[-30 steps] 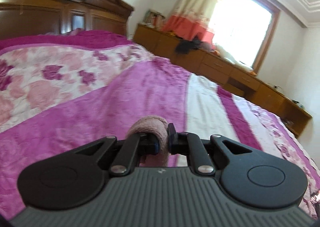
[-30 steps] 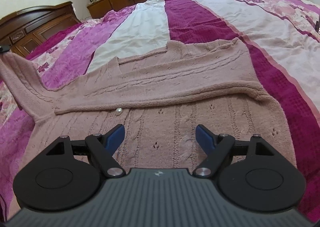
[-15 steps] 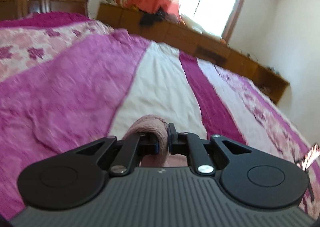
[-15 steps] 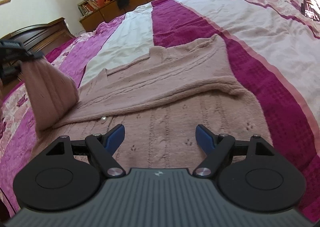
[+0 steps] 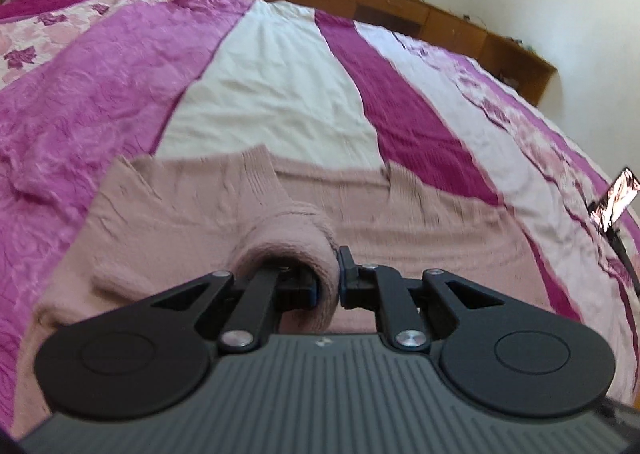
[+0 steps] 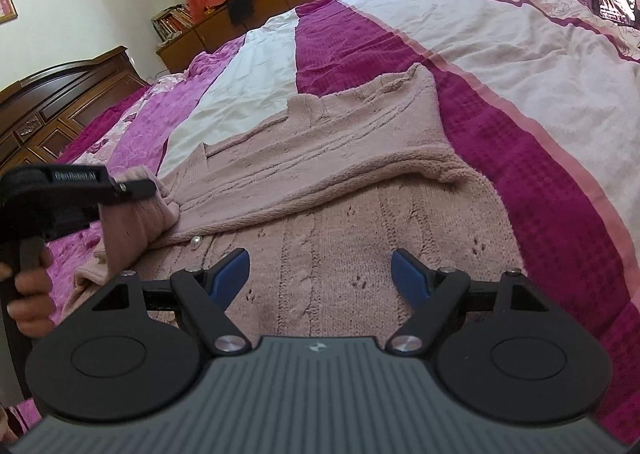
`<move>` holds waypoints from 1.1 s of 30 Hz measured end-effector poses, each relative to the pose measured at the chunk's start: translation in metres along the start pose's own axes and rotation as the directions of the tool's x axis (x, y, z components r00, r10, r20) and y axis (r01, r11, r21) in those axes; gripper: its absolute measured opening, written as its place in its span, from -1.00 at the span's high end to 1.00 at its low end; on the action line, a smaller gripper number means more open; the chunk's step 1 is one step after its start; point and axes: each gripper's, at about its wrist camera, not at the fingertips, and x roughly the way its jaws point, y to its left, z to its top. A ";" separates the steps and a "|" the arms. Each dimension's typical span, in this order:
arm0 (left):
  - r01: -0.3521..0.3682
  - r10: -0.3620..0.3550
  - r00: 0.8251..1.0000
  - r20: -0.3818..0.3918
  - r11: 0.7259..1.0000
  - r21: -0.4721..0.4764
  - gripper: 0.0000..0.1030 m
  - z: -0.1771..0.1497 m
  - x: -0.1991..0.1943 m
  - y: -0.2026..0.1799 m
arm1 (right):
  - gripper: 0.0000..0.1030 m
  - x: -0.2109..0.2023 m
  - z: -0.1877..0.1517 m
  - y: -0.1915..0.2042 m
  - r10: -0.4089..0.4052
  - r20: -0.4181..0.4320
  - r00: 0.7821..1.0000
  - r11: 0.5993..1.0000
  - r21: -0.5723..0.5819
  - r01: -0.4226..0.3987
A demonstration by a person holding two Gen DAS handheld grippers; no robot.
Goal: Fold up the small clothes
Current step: 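Carry the held sleeve across the cardigan body and open the left gripper, then move the right gripper toward the second folded sleeve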
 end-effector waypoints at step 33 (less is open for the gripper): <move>-0.203 0.200 0.972 -0.122 0.979 -0.013 0.14 -0.043 -0.075 0.070 | -0.62 0.001 0.028 0.049 0.114 -0.057 0.992 0.992 -0.041 -0.116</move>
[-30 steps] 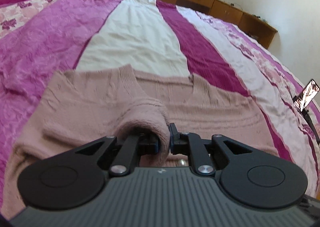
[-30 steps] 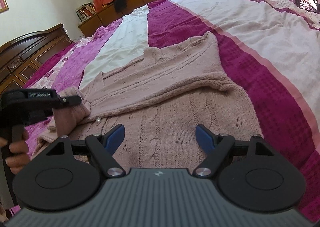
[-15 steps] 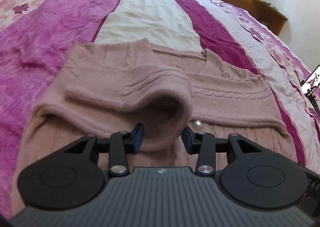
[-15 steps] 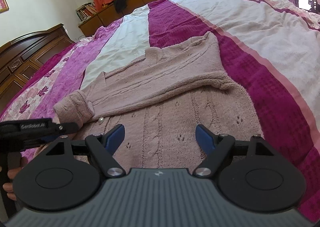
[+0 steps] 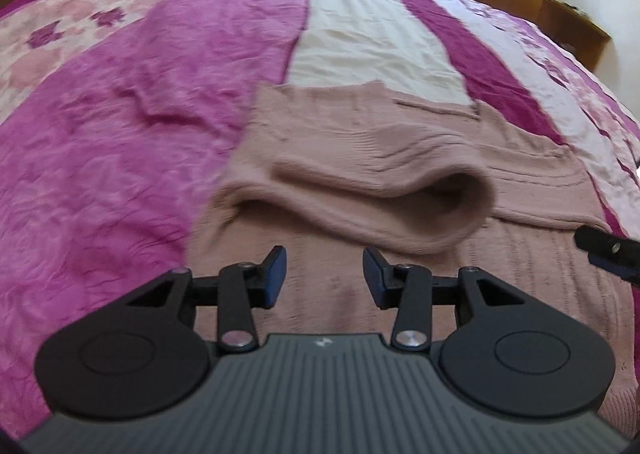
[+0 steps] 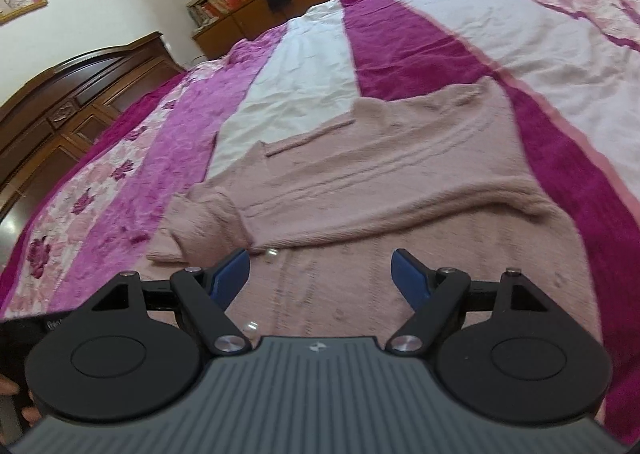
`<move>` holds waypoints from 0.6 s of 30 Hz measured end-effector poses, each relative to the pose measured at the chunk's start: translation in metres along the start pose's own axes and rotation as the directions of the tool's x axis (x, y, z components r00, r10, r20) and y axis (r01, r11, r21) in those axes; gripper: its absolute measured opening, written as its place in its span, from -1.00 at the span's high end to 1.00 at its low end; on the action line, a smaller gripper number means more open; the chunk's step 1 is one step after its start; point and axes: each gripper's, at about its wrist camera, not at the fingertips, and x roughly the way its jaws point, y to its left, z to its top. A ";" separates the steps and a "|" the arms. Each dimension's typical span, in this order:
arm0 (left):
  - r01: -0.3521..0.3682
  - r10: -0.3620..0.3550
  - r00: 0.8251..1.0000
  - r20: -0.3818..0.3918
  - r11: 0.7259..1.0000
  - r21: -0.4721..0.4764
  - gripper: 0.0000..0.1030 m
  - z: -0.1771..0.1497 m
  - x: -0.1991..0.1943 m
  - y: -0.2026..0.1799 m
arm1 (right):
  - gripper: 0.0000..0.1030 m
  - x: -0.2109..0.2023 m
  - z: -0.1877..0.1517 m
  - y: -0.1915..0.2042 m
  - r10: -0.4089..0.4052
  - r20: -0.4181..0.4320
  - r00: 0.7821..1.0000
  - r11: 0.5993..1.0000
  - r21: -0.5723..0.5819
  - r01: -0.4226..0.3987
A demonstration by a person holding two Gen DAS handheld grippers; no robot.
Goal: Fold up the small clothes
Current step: 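Move the right gripper toward the second folded sleeve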
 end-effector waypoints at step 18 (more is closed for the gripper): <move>-0.058 0.057 0.998 -0.013 0.994 -0.097 0.14 -0.009 0.004 0.039 | -0.62 0.052 0.035 0.122 0.093 -0.069 0.993 0.960 -0.259 -0.107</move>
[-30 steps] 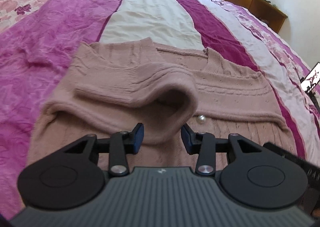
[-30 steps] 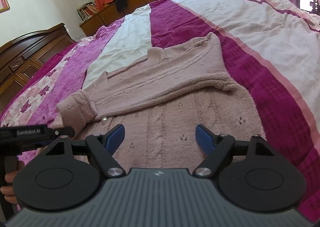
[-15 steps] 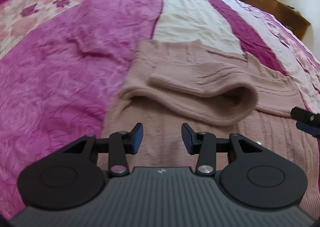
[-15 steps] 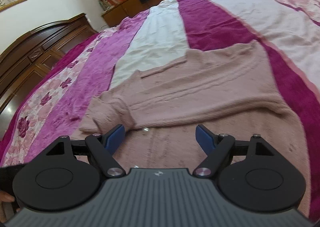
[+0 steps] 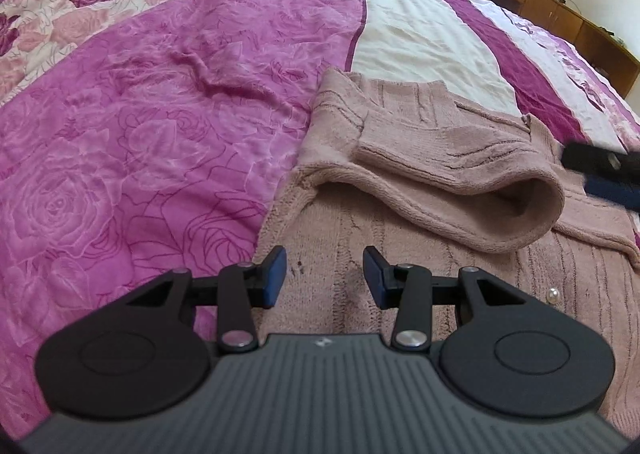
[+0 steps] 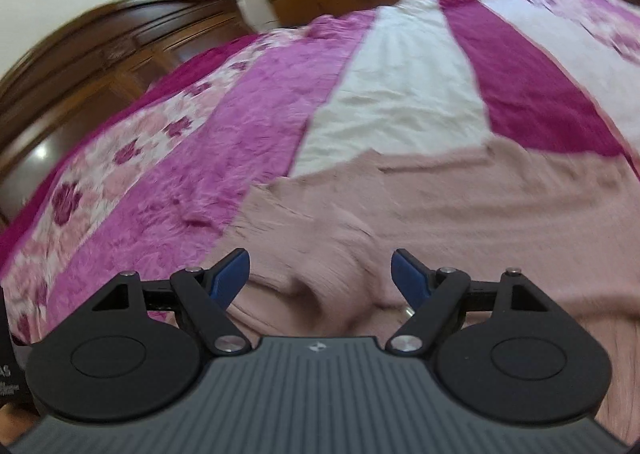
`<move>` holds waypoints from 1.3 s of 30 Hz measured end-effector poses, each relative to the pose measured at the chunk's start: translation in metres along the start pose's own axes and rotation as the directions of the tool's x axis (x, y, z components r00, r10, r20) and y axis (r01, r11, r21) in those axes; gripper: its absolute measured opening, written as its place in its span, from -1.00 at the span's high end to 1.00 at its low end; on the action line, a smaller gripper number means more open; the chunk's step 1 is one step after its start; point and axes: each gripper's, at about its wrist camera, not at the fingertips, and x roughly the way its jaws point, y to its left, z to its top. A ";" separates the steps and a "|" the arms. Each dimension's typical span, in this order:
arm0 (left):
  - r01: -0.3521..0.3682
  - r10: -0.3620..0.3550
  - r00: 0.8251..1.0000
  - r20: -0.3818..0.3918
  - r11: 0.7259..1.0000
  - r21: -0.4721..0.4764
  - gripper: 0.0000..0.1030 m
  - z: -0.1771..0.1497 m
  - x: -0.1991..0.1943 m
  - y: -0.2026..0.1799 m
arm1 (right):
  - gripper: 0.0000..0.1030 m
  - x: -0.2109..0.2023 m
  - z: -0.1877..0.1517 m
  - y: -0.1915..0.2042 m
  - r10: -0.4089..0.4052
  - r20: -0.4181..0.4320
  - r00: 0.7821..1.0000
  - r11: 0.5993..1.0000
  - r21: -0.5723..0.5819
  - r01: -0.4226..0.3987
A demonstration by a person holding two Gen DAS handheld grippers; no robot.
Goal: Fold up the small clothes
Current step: 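Move the right gripper toward the second folded sleeve, then pinch the folded sleeve edge with the right gripper, straighten it, release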
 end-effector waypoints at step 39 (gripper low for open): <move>-0.005 0.005 1.000 0.023 1.000 0.018 0.14 0.008 0.017 -0.009 | 0.85 -0.020 0.019 -0.068 -0.131 0.174 0.976 0.990 0.070 0.120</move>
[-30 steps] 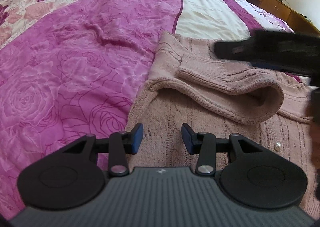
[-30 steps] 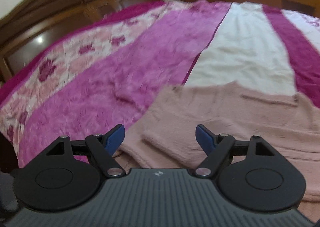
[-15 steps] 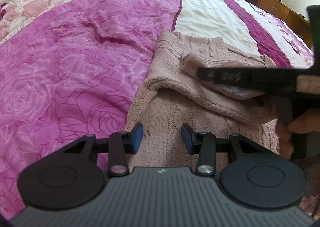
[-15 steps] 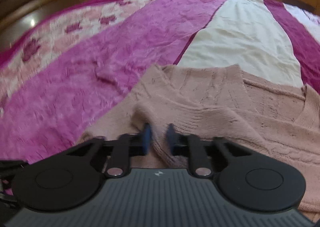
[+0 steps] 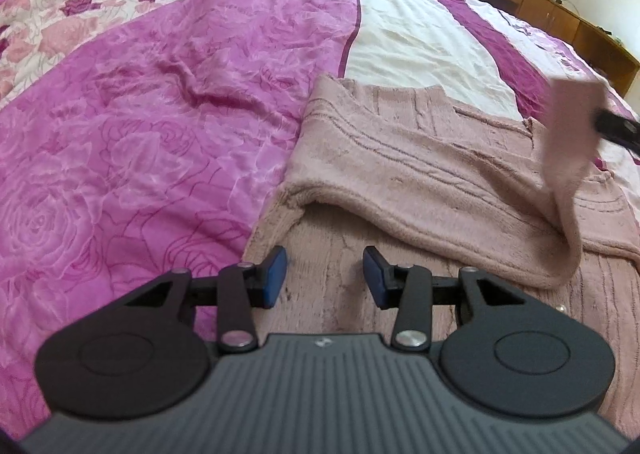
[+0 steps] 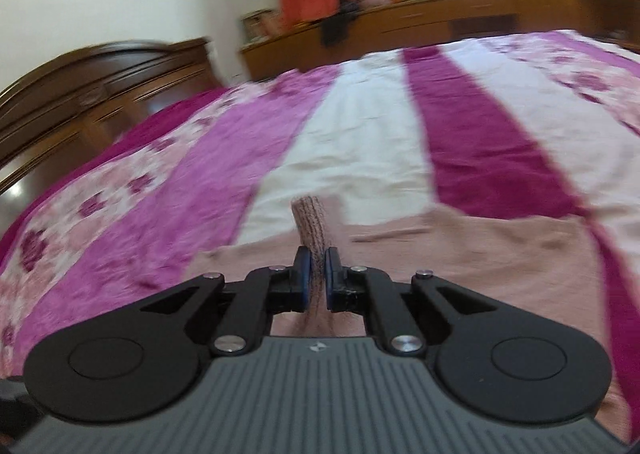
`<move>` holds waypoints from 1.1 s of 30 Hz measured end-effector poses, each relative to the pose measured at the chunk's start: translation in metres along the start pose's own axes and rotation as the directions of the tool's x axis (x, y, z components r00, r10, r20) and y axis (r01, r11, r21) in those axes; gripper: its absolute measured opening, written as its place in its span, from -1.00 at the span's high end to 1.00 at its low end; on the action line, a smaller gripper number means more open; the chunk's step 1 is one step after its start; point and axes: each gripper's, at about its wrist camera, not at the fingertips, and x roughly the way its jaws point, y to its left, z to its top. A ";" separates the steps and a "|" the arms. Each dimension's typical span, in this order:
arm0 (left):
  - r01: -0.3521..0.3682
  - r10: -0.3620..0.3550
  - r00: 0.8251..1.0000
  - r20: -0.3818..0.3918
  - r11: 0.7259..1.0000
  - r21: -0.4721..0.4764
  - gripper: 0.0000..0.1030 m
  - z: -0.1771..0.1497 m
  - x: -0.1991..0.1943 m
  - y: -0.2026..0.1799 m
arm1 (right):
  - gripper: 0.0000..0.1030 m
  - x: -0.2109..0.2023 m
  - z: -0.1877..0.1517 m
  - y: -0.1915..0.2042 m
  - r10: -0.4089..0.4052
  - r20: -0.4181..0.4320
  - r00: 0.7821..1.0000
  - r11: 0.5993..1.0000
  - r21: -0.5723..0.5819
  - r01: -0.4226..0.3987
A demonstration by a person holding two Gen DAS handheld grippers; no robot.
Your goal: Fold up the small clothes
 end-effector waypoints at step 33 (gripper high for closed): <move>-0.061 0.061 0.997 0.038 0.998 0.007 0.14 0.004 0.004 -0.008 | -0.05 0.041 -0.033 -0.116 -0.164 -0.231 0.959 0.985 0.005 0.170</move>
